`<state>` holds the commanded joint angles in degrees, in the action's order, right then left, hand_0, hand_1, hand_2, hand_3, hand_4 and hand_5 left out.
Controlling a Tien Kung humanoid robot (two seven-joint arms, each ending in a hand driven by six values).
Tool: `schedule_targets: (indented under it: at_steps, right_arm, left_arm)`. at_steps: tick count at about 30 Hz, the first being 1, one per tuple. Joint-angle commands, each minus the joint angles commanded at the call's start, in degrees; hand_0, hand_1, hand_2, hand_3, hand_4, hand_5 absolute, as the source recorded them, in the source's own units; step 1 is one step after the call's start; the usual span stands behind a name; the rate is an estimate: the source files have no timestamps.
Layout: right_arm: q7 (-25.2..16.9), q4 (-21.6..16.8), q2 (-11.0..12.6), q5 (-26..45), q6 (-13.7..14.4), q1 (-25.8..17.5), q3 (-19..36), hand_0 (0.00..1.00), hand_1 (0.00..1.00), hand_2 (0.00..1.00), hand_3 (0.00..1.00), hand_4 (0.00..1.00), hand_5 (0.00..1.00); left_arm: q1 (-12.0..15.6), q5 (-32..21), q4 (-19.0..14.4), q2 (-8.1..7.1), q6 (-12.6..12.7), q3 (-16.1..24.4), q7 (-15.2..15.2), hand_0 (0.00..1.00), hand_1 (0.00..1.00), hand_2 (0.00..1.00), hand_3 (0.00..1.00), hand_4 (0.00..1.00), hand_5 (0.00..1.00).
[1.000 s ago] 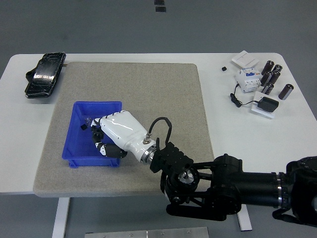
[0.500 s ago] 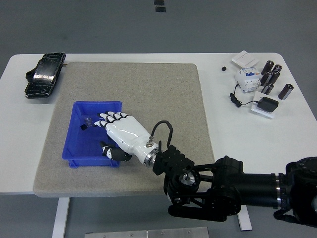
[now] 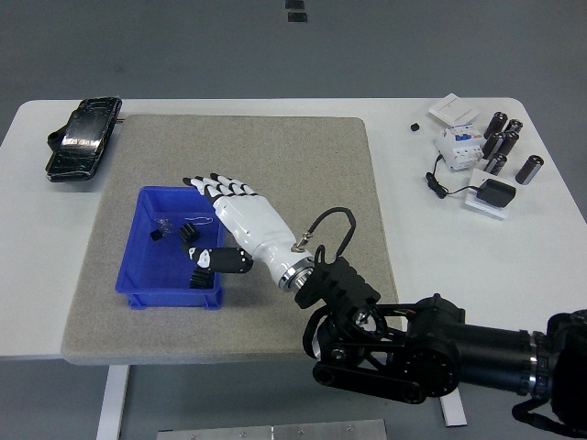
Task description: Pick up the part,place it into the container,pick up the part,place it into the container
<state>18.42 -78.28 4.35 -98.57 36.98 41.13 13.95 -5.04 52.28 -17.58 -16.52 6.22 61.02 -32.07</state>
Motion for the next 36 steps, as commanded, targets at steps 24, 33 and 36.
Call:
schedule_targets:
  at_steps: [24,33,36]
  right_arm:
    - [-26.41,-13.19,16.03,16.53,0.00,-25.31,37.30,0.739,0.757,0.743,0.726,0.678,0.383]
    - [-32.21,-11.59,14.65,26.79,-0.15,-28.30,43.25,0.735,0.754,0.741,0.727,0.683,0.384]
    - [-34.10,-10.52,14.47,31.20,-1.59,-29.22,44.62,0.733,0.722,0.720,0.726,0.702,0.408]
  left_arm:
    - [0.80,-2.28,0.86,-2.00,-0.33,-2.23,1.95,0.719,0.672,0.663,0.599,0.672,0.375]
    - [0.46,-3.55,1.01,-3.19,-0.23,-3.34,2.57,0.719,0.672,0.663,0.599,0.671,0.373]
    - [0.51,-4.16,1.04,-3.34,-0.22,-3.83,2.79,0.719,0.672,0.663,0.600,0.669,0.369]
